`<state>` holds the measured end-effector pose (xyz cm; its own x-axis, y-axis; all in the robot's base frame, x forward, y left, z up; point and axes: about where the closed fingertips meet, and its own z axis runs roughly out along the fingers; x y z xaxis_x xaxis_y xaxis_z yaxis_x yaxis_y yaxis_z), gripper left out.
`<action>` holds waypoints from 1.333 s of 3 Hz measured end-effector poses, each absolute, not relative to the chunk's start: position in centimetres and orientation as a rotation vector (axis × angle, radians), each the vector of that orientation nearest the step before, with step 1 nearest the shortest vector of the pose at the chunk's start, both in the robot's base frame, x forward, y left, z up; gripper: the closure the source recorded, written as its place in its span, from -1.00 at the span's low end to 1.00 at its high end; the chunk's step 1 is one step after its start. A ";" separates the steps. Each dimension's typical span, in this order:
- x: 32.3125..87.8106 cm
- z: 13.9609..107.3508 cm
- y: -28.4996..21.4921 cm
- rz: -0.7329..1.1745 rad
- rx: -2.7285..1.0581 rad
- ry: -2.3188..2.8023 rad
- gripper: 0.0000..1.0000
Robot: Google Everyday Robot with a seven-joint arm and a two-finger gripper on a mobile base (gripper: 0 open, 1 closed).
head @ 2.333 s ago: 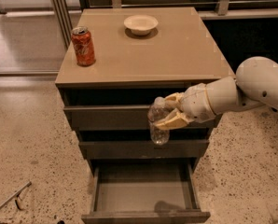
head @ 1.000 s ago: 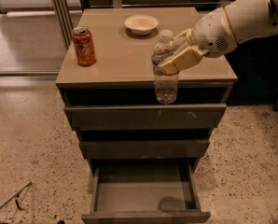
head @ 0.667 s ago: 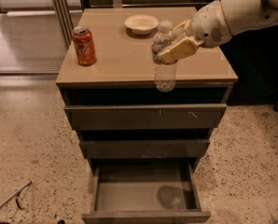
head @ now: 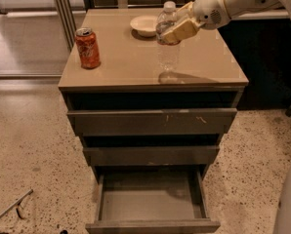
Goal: Pick water bottle from bottom drawer and place on counter
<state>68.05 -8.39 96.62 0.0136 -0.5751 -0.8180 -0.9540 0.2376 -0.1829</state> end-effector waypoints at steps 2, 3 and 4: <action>71.5 95.7 -8.7 0.596 -1.365 1.698 1.00; 72.2 94.9 -8.9 0.626 -1.331 1.722 1.00; 72.3 93.3 -9.3 0.668 -1.301 1.740 1.00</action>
Offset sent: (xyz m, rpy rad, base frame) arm 0.0512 -0.0153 -0.0118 0.0679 0.0570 -0.0875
